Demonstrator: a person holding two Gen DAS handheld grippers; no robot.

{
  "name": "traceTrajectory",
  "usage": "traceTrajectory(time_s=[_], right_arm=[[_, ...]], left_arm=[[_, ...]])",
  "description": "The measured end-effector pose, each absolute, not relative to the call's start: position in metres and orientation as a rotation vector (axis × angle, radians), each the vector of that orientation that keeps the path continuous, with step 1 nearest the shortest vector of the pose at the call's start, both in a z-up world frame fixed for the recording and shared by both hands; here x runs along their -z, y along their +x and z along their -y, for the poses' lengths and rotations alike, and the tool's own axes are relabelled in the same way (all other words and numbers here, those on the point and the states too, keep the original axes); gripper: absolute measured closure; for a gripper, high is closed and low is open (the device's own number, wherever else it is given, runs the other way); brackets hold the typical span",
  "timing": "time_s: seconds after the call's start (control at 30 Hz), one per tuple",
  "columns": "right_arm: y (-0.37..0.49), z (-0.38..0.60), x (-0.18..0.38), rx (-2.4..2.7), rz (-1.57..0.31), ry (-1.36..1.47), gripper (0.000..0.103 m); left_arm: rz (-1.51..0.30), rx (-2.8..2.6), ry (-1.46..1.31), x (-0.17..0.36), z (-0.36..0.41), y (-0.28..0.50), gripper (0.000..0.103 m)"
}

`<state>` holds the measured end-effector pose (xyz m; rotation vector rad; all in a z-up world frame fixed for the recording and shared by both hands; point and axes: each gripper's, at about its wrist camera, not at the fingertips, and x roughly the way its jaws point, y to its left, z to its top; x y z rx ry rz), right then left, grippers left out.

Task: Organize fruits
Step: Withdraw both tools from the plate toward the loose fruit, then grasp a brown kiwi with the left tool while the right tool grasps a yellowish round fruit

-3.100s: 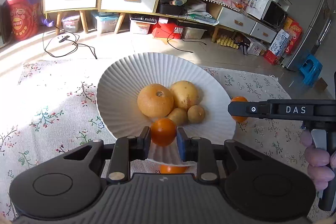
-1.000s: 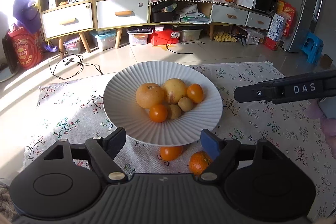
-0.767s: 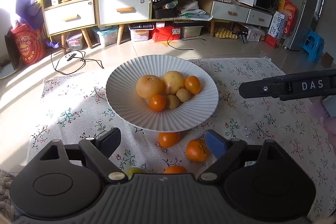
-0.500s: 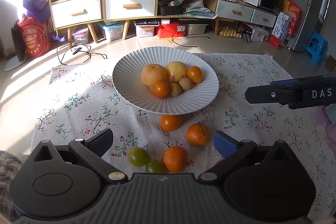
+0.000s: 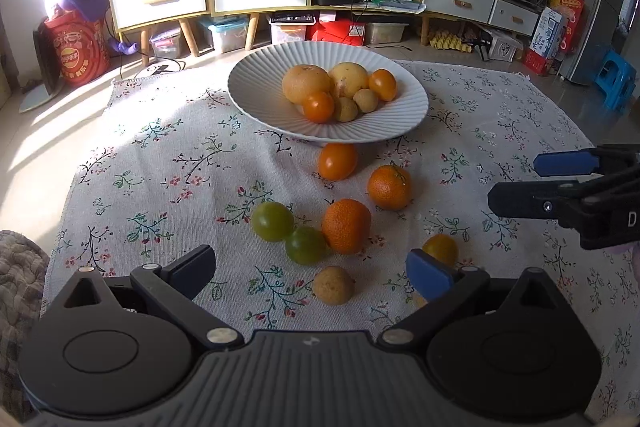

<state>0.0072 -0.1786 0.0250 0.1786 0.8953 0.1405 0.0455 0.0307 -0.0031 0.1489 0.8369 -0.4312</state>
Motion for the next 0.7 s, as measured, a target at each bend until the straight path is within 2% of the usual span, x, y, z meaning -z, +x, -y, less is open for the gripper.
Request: traceTrajectory(time_s=[0.7], right_arm=[[-0.047, 0.150, 0.003, -0.235, -0.857, 0.040, 0.005]], left_arm=[[-0.746, 0.406, 0.137, 0.039, -0.043, 0.023, 0.011]])
